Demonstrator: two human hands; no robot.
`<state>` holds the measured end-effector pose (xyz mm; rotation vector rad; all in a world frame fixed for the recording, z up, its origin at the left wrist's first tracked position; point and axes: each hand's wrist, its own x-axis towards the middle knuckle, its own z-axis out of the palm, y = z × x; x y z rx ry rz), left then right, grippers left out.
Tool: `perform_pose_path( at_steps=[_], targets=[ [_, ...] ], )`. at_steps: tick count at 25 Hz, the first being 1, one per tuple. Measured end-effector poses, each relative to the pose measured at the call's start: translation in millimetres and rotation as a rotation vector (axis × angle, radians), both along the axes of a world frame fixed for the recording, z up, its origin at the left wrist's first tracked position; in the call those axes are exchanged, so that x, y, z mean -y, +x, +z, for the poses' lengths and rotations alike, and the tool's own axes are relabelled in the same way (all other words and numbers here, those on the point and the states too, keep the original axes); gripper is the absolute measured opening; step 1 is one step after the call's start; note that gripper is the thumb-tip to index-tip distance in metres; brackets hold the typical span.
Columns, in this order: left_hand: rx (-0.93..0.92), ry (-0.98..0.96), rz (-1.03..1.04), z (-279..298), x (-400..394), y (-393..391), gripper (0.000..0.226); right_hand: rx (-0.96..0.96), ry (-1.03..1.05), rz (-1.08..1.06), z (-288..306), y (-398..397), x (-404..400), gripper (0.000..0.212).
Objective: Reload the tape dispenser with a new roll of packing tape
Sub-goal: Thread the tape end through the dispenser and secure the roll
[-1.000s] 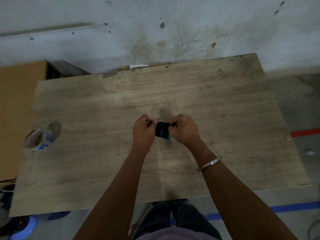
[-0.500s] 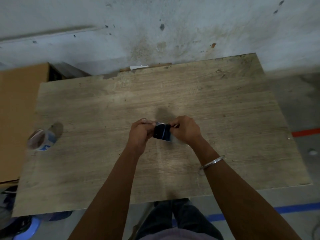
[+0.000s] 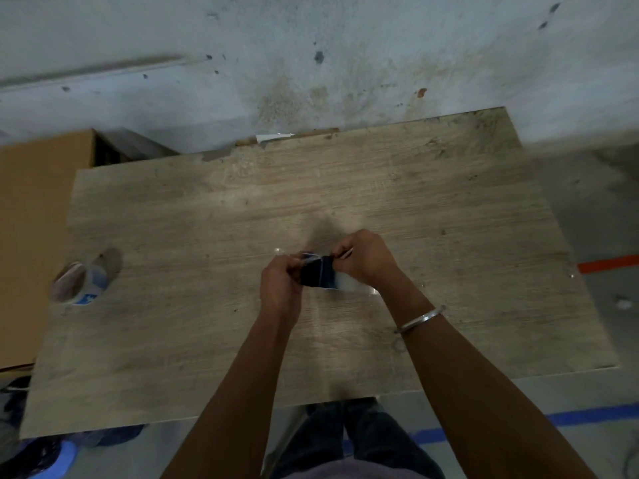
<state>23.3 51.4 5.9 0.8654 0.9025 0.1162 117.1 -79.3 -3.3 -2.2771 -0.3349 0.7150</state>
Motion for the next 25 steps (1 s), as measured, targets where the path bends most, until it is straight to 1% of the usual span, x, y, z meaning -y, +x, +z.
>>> perform_pose_path(
  at_steps=[2, 3, 4, 5, 6, 7, 10, 12, 14, 16, 18, 19, 20, 22, 23, 25],
  targets=[
    [0.058, -0.168, 0.139, -1, 5, -2, 0.025, -0.013, 0.026, 0.059, -2, 2, 3, 0.013],
    [0.096, -0.249, 0.241, 0, 6, 0, 0.024, -0.037, 0.037, 0.048, -2, 3, 5, 0.011],
    [0.138, -0.309, 0.333, 2, 6, 3, 0.025, -0.072, 0.058, 0.003, -3, 1, 8, 0.01],
    [0.177, -0.332, 0.376, 5, 6, 8, 0.025, -0.105, 0.086, -0.066, -3, 0, 11, 0.01],
    [0.204, -0.307, 0.365, 8, 5, 13, 0.024, -0.121, 0.115, -0.139, -5, -1, 13, 0.012],
    [0.19, -0.231, 0.31, 12, 3, 17, 0.022, -0.125, 0.14, -0.204, -7, -2, 15, 0.012],
    [0.019, 0.097, 0.116, 19, 1, 21, 0.018, -0.15, 0.18, -0.282, -5, -3, 15, 0.003],
    [-0.099, 0.214, 0.125, 14, 0, 15, 0.018, -0.184, 0.191, -0.289, 0, -3, 13, 0.003],
    [-0.206, 0.249, 0.206, 5, 0, 9, 0.021, -0.242, 0.212, -0.333, 2, -4, 12, 0.008],
    [-0.302, 0.266, 0.23, -5, -1, 6, 0.03, -0.301, 0.264, -0.391, 3, -3, 12, 0.017],
    [-0.355, 0.227, 0.215, -12, -1, 6, 0.027, -0.306, 0.284, -0.4, 2, -3, 14, 0.018],
    [-0.36, 0.199, 0.199, -14, -1, 7, 0.023, -0.298, 0.285, -0.387, 1, -3, 16, 0.016],
    [-0.348, 0.178, 0.18, -16, -1, 7, 0.026, -0.284, 0.278, -0.363, 1, -3, 18, 0.014],
    [-0.318, 0.16, 0.128, -15, -2, 7, 0.034, -0.233, 0.198, -0.306, -1, -7, 22, 0.017],
    [-0.312, 0.163, 0.09, -13, -2, 8, 0.032, -0.21, 0.147, -0.291, -3, -9, 24, 0.019],
    [-0.335, 0.184, -0.015, -8, 2, 9, 0.019, -0.203, 0.102, -0.295, -8, -10, 29, 0.025]
  ],
)
